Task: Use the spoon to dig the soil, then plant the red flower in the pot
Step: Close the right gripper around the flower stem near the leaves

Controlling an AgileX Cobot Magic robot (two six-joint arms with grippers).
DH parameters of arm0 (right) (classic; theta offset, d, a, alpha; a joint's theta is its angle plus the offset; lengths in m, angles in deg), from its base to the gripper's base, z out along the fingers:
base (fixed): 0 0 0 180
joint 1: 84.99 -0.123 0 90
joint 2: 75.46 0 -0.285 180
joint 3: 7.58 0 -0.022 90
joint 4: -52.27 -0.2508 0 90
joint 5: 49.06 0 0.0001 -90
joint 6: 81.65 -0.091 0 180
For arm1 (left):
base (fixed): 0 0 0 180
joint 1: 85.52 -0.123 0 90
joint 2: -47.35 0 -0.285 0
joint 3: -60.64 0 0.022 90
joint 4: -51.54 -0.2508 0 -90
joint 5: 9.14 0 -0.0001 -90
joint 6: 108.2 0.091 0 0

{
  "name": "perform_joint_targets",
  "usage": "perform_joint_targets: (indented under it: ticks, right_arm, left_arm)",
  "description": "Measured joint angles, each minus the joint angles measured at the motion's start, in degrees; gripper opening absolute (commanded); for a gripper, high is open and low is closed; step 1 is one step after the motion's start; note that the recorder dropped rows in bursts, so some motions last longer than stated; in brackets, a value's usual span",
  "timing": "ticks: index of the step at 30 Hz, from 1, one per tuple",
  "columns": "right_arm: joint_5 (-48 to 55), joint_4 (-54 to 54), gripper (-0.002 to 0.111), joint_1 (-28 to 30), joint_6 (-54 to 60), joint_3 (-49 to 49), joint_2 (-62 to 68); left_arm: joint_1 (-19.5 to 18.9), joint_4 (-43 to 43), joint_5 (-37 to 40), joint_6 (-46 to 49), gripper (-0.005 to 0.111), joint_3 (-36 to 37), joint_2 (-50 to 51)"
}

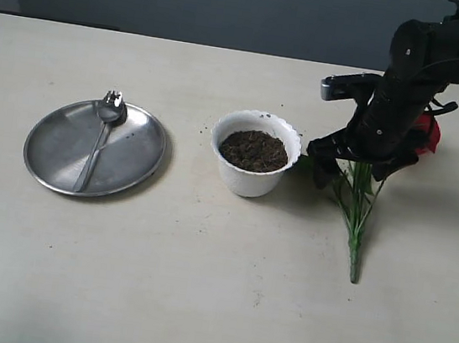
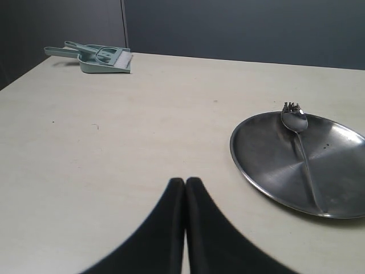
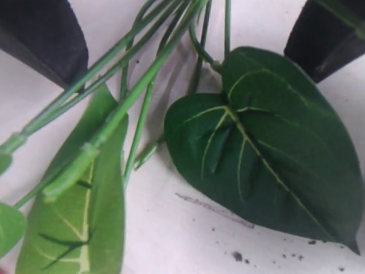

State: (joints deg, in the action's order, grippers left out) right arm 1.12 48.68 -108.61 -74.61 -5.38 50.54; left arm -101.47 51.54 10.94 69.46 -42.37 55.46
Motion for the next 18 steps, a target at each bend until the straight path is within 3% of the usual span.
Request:
perform_joint_targets:
  ticks: [18]
  right_arm:
    - [-3.89, -1.67, 0.088, 0.00, -0.22, 0.00, 0.35]
  left_arm:
    - [0.00, 0.00, 0.00, 0.00, 0.000, 0.00, 0.00]
